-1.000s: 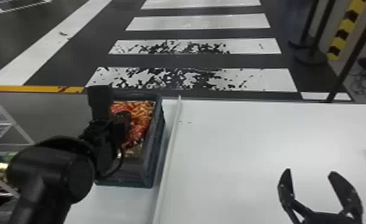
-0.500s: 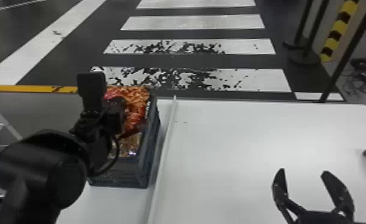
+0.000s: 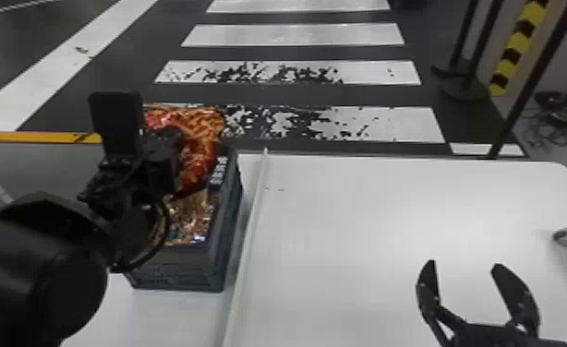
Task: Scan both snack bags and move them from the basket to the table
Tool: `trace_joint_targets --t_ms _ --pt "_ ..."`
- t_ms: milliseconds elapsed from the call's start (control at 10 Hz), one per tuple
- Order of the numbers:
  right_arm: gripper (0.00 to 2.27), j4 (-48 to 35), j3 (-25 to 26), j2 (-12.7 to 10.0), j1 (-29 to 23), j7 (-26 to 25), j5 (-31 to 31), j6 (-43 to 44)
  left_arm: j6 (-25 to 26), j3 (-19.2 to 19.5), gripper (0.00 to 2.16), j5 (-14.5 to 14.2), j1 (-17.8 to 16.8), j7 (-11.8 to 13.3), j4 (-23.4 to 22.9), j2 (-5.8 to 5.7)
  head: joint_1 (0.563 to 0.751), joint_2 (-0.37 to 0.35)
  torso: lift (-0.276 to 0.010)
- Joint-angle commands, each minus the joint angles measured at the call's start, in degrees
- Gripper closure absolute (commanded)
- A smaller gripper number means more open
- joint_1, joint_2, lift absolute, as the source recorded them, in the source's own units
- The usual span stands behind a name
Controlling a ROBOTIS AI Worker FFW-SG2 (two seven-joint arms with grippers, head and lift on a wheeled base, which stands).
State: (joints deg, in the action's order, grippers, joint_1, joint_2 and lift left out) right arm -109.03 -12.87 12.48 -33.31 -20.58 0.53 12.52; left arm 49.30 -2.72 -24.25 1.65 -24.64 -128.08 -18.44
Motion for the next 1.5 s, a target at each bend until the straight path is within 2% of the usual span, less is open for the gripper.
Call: trace_joint_targets --t_ms 0,200,300,700,1000,1200,1300,1400 --pt "0.16 0.0 -0.1 -0.1 0.1 0.0 -0.3 0.0 0.2 -0.4 2.09 -0.5 0.1 0.2 -1.5 -0.45 0.695 0.083 -0.098" --pt "0.16 -0.2 -0.3 -0.2 0.0 -0.8 -0.9 -0.2 0.4 -1.7 2.09 -1.0 0.2 1.1 -2.8 -0.45 0.695 0.069 -0.098" --pt "0.16 -0.2 -0.4 -0.3 0.1 -1.0 -1.2 -0.2 0.6 -2.9 2.09 -1.2 -0.2 2.4 -2.7 -0.45 0.695 0.055 -0.098" --pt "0.16 -0.2 -0.7 -0.3 0.1 -4.0 -1.9 -0.5 1.3 -13.9 2.09 1.2 -4.5 2.9 -0.8 -0.81 0.695 -0.039 -0.098" --pt "0.16 -0.3 -0.8 -0.3 -0.1 -5.0 -2.5 -0.2 2.3 -20.0 2.09 1.7 -6.6 3.0 0.1 -0.63 0.695 -0.105 -0.098" --pt "0.16 -0.3 -0.9 -0.3 -0.1 -5.5 -2.4 0.0 2.5 -23.1 2.09 2.0 -7.2 3.5 1.8 0.25 0.695 -0.146 -0.098" --pt "0.16 -0.3 -0.8 -0.3 -0.1 -5.6 -2.4 0.5 3.6 -24.0 2.09 1.4 -7.1 5.6 2.2 0.51 0.695 -0.164 -0.098" --pt "0.16 -0.3 -0.8 -0.4 0.0 -5.7 -2.3 0.9 3.9 -25.4 2.09 1.6 -7.2 6.9 2.3 1.48 0.695 -0.175 -0.098"
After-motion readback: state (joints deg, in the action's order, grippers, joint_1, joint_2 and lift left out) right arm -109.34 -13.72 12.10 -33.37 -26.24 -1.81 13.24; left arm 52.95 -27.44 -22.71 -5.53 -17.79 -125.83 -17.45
